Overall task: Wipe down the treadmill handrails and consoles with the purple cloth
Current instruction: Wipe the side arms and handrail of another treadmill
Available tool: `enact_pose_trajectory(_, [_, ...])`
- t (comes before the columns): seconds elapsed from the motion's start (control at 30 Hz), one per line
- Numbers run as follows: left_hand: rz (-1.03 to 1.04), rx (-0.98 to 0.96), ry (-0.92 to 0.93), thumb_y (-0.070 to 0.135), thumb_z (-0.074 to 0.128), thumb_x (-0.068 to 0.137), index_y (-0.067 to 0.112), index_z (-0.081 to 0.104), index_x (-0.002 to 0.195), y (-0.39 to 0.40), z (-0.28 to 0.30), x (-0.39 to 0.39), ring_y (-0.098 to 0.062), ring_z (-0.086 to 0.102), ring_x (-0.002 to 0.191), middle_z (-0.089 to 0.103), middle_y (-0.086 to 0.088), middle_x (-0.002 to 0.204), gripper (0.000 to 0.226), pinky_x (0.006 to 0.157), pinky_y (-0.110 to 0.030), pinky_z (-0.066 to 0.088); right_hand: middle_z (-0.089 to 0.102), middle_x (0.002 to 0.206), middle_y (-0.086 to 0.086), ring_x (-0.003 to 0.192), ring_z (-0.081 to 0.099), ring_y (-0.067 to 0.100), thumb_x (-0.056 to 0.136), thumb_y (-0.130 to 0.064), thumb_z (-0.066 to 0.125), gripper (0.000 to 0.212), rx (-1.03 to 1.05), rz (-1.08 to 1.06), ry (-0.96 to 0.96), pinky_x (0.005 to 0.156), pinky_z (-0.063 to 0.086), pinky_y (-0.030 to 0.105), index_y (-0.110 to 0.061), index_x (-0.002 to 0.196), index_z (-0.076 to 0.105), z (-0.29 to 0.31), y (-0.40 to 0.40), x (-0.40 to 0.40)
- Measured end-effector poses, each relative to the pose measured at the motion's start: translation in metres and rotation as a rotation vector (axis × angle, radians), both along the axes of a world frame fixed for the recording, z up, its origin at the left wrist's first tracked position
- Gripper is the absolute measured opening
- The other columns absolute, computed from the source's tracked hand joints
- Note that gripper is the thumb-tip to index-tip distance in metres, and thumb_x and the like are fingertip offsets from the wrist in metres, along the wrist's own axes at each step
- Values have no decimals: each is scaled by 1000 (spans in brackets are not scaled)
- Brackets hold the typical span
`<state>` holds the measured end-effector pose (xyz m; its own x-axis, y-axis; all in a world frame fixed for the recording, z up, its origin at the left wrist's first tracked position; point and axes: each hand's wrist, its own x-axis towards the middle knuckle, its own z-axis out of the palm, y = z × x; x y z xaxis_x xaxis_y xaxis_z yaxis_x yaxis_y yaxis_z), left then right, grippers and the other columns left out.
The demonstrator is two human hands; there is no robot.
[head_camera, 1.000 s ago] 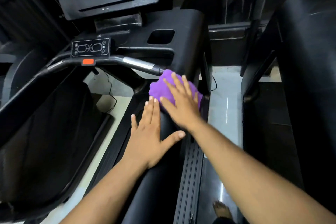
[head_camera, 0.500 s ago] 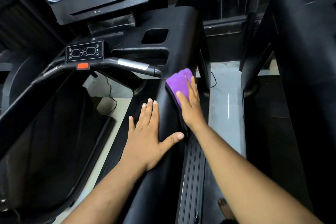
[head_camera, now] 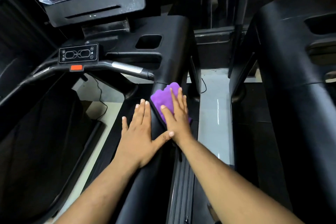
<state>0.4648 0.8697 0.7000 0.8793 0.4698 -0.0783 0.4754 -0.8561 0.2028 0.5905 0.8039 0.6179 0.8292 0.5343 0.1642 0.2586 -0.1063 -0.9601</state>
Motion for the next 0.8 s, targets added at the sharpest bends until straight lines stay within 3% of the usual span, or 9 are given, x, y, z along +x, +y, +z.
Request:
enact_pose_trajectory(0.1, [15,5,-19,105,-7,58,21,-21,161,-1,2,0,-7,-25,154,-29,8,167,134,127,-51,-7,-5,171,-14,158,-10,18,97,-57,43,67,-163,69,-168,126,8,56,-47,159,19,14,16,47])
enact_pose_trajectory(0.17, [8,-1,-3,105,-9,57,21,-22,160,-1,2,-2,-7,-26,154,-31,7,166,134,127,-51,-8,-5,171,-13,158,-10,20,101,-57,45,64,-277,60,-174,123,12,63,-47,159,19,29,31,67])
enact_pose_trajectory(0.3, [32,10,-11,104,-12,58,21,-24,160,-2,3,-5,-6,-31,151,-37,9,162,132,127,-52,-8,-2,171,-17,158,-11,17,100,-61,40,66,-356,19,-211,121,12,67,-42,160,21,41,33,45])
enact_pose_trajectory(0.47, [29,5,40,103,-9,60,23,-30,156,1,0,-1,-5,-36,148,-40,11,161,127,125,-51,-14,-3,170,-20,157,-15,14,90,-73,29,76,-386,188,-378,121,10,66,-44,159,22,35,19,51])
enact_pose_trajectory(0.63, [50,46,76,100,-5,66,23,-29,157,10,1,12,-6,-37,148,-38,9,163,122,121,-48,-21,-5,171,-18,157,-12,14,102,-62,38,64,-534,124,-339,119,14,68,-42,160,21,60,69,135])
enact_pose_trajectory(0.8, [75,30,59,102,-16,59,22,-28,158,23,1,46,-5,-37,147,-38,9,163,127,122,-49,-20,-8,170,-21,156,-19,13,101,-60,40,67,-534,203,-441,118,1,71,-40,161,19,54,58,111])
